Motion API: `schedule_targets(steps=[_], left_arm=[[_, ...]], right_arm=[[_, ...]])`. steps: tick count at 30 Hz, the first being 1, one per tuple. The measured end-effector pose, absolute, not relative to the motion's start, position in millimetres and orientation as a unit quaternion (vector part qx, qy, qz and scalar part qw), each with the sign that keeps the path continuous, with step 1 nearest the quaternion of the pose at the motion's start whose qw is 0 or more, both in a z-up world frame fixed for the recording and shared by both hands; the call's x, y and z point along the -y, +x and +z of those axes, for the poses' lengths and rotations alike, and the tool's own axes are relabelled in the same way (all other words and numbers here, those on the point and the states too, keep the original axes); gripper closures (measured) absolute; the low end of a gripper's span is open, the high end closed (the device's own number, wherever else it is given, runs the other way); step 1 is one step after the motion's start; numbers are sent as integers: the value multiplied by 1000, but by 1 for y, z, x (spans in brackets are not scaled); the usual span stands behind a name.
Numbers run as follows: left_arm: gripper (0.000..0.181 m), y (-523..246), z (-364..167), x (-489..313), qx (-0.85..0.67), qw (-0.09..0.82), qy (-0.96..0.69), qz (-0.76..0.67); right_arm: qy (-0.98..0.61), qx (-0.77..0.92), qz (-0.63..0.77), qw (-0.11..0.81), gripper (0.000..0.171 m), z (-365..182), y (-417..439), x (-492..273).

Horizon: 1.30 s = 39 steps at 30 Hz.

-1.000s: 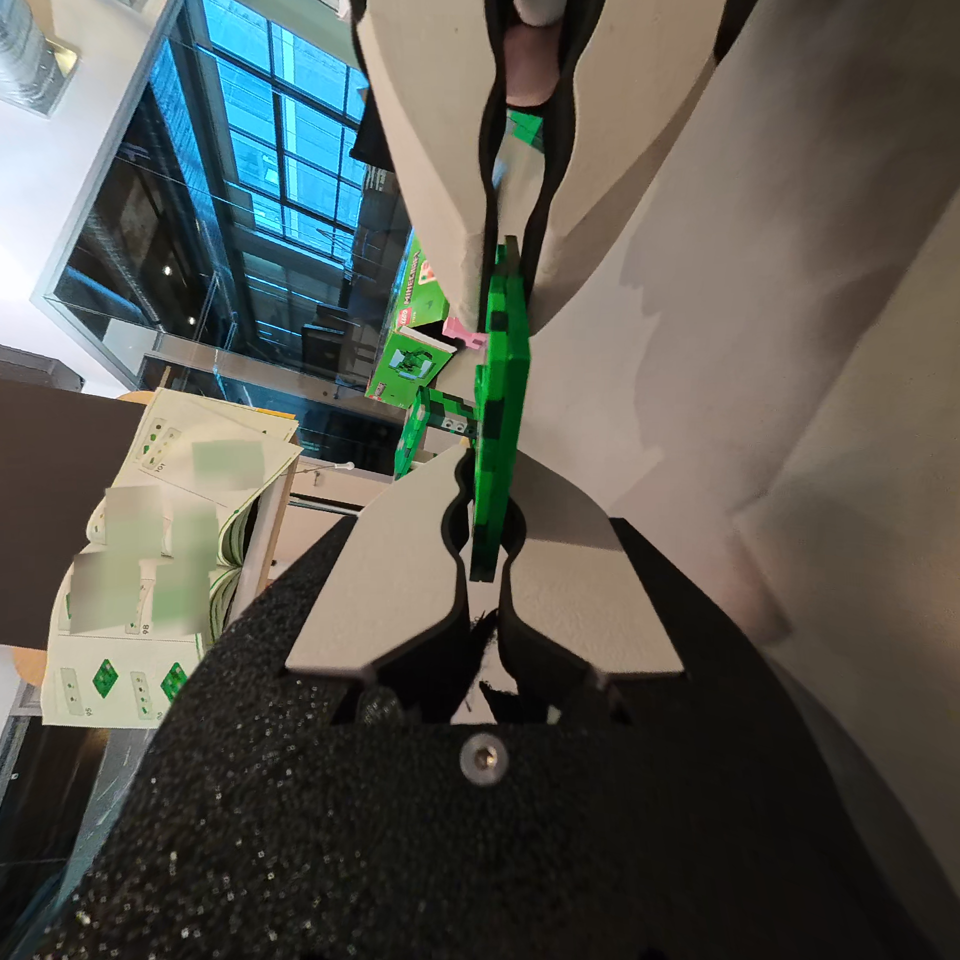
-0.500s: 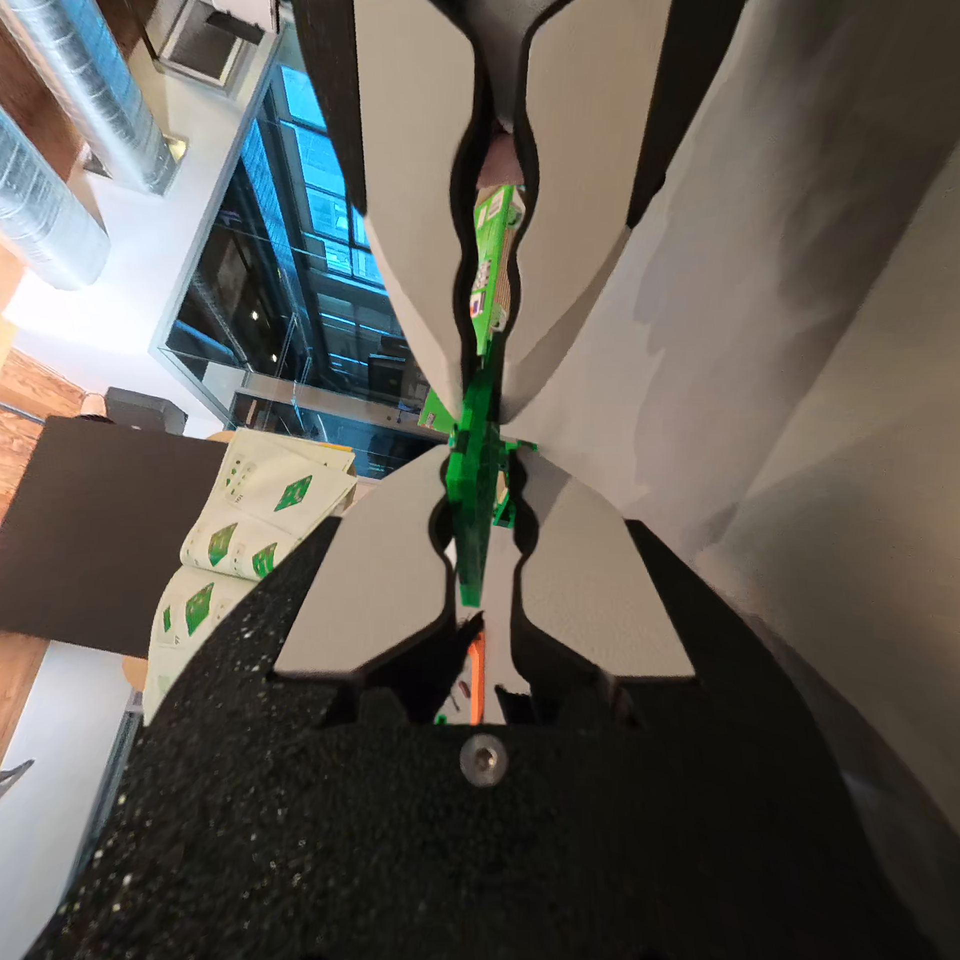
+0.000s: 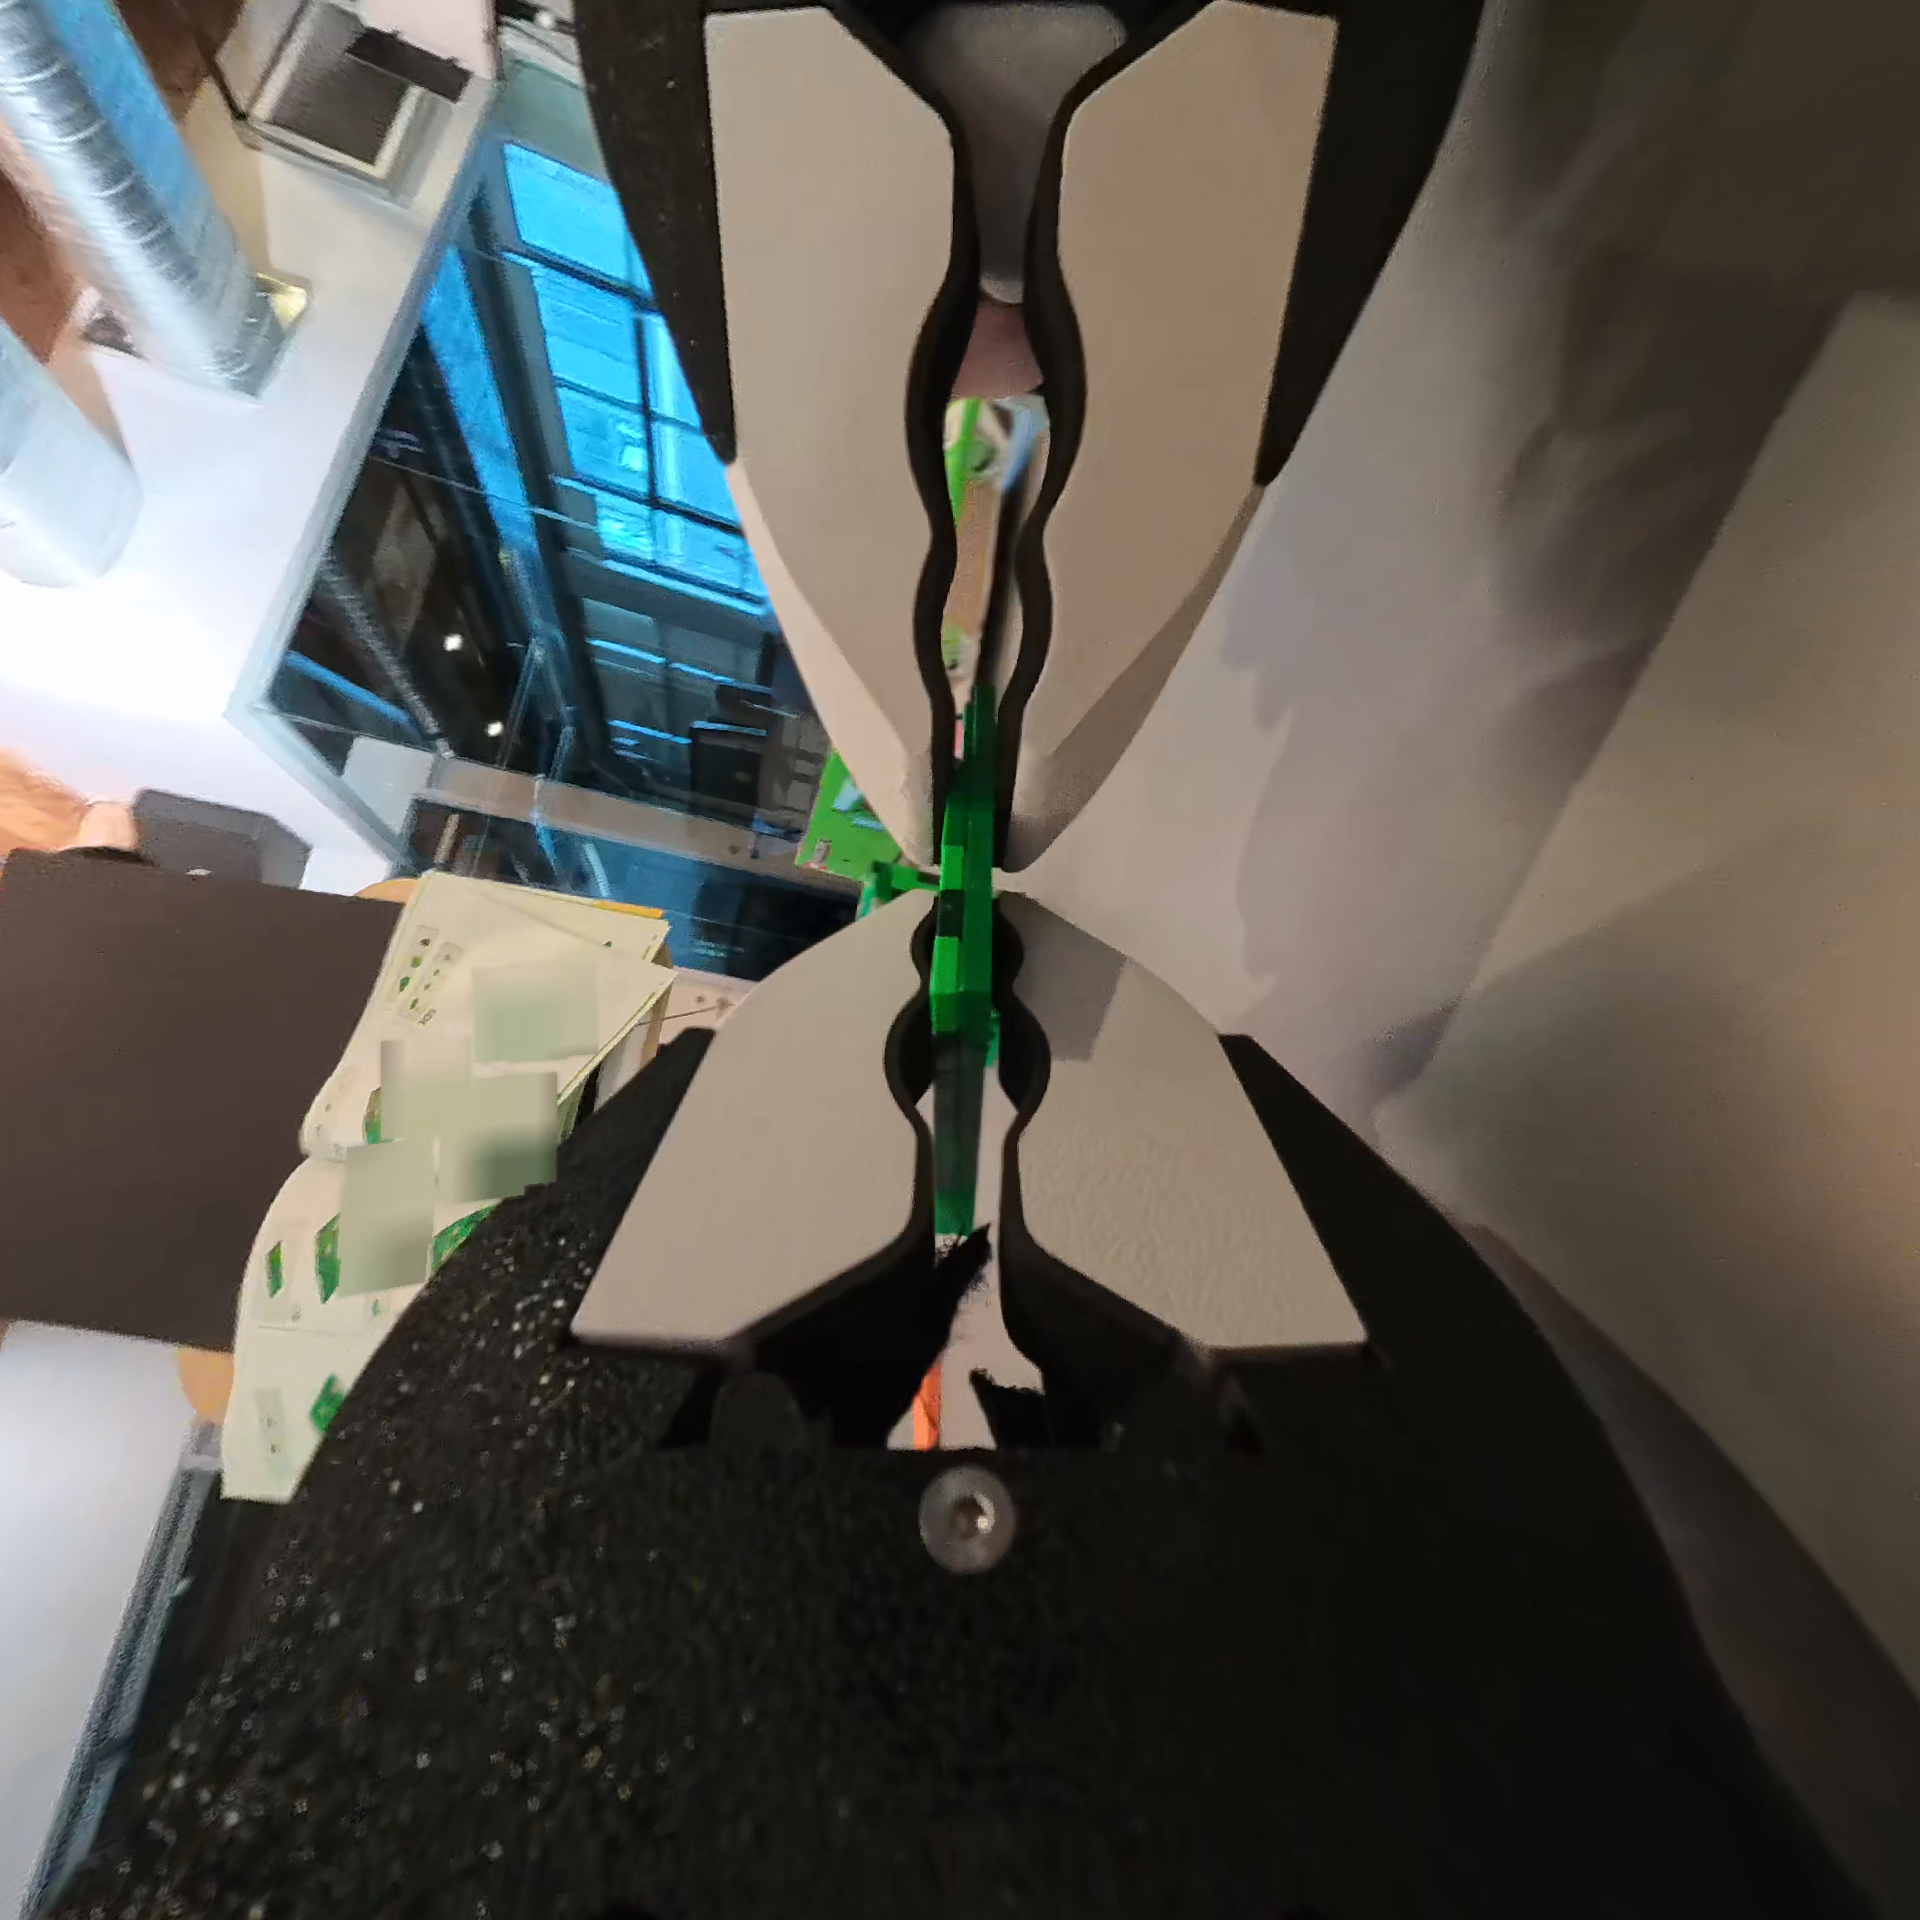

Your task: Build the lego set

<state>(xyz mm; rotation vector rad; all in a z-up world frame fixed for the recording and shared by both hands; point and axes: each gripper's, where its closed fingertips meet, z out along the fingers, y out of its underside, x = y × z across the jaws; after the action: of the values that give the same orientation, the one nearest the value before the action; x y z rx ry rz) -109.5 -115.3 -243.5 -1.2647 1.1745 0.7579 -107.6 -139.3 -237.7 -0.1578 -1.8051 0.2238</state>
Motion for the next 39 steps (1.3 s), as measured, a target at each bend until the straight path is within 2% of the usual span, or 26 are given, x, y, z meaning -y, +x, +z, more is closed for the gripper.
schedule_targets(steps=[1,3,4,6,9,11,14,19,27,33,39], left_arm=[[172,-111,-241,114,-493,593,-540,338],[146,-119,-238,110,-469,587,-546,370],[142,-124,-237,108,-458,586,-551,379],[149,-132,-232,108,-443,589,-551,392],[171,-133,-231,110,-449,586,-543,400],[174,-132,-230,110,-451,582,-534,415],[175,-130,-229,111,-450,592,-534,402],[175,-133,-221,112,-414,631,-566,334],[175,-134,-225,112,-410,640,-595,261],[175,-144,-231,110,-451,596,-570,340],[175,-158,-248,110,-535,489,-500,473]], right_arm=[[-71,779,94,616,165,-236,-109,138],[-75,774,87,623,165,-235,-109,134],[-79,771,84,626,165,-234,-108,131],[-82,766,79,633,165,-231,-108,127],[-81,760,77,640,165,-228,-108,126],[-74,756,73,646,165,-227,-108,127],[-62,742,84,662,163,-221,-105,130],[-94,741,139,651,144,-211,-101,129],[-125,742,199,628,144,-202,-96,131],[-131,747,223,612,145,-204,-94,128],[-186,748,282,572,147,-205,-94,111]])
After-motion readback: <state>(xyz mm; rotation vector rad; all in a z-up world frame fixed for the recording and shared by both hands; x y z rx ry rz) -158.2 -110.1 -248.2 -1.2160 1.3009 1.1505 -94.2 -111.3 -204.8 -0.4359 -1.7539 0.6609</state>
